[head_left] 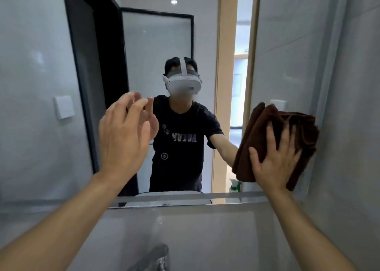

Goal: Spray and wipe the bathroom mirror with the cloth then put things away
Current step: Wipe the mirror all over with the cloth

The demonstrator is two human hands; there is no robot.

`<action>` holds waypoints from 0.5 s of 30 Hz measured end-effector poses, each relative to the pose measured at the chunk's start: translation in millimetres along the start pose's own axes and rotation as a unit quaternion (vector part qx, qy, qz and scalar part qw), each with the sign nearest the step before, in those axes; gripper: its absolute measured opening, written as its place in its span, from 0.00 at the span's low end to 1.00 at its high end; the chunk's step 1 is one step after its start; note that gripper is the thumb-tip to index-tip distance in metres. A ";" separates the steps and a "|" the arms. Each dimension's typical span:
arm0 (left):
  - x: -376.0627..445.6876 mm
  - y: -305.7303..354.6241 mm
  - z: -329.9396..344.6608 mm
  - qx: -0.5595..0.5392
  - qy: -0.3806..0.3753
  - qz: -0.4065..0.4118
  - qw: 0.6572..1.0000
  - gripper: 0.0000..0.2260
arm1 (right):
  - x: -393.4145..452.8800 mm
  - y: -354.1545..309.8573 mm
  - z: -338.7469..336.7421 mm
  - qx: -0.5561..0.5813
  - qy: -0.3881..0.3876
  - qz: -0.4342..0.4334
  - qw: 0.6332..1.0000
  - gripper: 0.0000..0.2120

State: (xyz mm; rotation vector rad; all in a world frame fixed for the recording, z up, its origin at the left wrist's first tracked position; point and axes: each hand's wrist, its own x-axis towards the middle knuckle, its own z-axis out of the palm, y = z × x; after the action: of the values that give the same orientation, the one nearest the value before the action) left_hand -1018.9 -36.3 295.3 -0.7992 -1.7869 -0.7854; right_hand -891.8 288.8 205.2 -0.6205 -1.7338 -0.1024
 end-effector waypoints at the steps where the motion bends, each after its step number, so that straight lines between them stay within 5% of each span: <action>1: -5.5 -17.1 -6.8 0.011 -0.003 -0.020 1.000 0.21 | -6.9 -13.9 3.6 0.000 -0.002 -0.013 1.000 0.35; 15: 0.7 -203.8 -144.6 0.141 0.053 -0.078 0.985 0.20 | -108.4 -420.7 67.6 0.139 -0.012 -0.208 0.968 0.31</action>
State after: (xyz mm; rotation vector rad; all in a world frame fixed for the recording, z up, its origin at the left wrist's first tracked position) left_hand -1109.0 -269.1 308.8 -0.4278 -1.8290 -0.6423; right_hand -1129.1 -81.2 194.9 -0.0467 -1.8382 -0.1421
